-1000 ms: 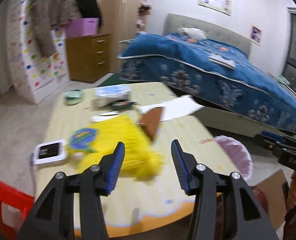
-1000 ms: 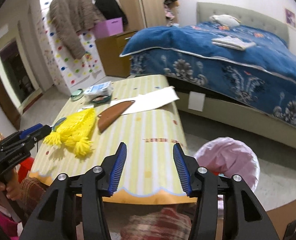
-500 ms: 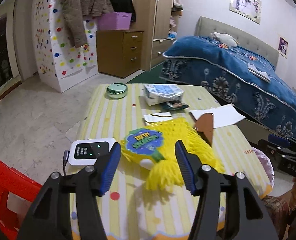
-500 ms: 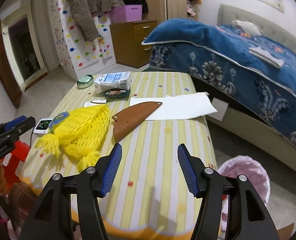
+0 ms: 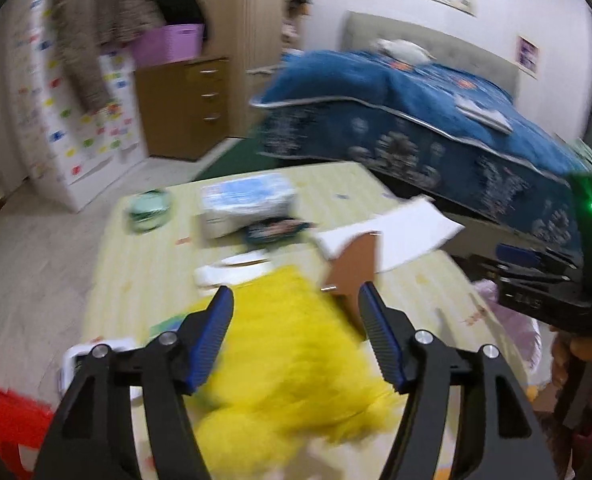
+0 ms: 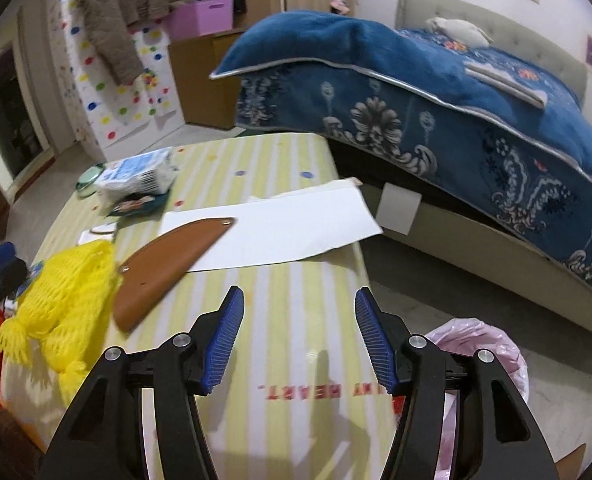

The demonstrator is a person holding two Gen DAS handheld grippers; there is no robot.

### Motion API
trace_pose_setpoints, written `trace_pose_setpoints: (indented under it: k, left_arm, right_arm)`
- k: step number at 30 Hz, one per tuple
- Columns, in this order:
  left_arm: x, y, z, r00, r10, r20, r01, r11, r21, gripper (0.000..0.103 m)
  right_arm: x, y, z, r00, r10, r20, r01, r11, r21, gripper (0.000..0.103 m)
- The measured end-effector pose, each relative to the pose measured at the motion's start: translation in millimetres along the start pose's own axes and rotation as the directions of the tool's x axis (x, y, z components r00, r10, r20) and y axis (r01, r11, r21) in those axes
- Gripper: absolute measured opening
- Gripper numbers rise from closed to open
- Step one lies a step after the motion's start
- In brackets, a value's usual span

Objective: Collect trash
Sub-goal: 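Move both open tools back over the table, then grasp the brown leather piece with the left tool while the right tool grasps the white paper sheet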

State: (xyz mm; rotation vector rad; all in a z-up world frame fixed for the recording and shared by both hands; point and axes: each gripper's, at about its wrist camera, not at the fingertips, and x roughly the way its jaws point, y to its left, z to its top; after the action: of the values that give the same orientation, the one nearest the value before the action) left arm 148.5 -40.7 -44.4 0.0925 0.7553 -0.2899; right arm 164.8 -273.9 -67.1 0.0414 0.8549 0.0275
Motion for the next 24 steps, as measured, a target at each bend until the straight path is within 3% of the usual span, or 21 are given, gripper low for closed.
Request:
trace_pose_setpoints:
  k: [6, 8, 17, 24]
  left_arm:
    - [48.0, -39.8, 15.5, 0.998, -0.022, -0.066, 0.026, 0.998, 0.058, 0.063]
    - [60.9, -45.1, 17.8, 0.997, -0.004, -0.077, 0.009, 0.998, 0.062, 0.072]
    - [93.8, -48.1, 12.5, 0.993, 0.046, -0.107, -0.039, 0.997, 0.072, 0.073]
    - [108.2, -42.1, 12.3, 0.991, 0.064, -0.117, -0.056, 0.996, 0.07, 0.073]
  right_arm:
    - [12.7, -28.5, 1.5, 1.0, 0.01, -0.006, -0.009, 0.998, 0.056, 0.059]
    - [21.1, -37.7, 4.1, 1.0, 0.013, -0.014, -0.012, 0.997, 0.075, 0.059]
    - [59.1, -47.9, 21.7, 0.998, 0.063, -0.022, -0.06, 0.992, 0.115, 0.073]
    - [94.6, -46.0, 37.2, 0.994, 0.09, -0.066, -0.081, 0.988, 0.132, 0.075]
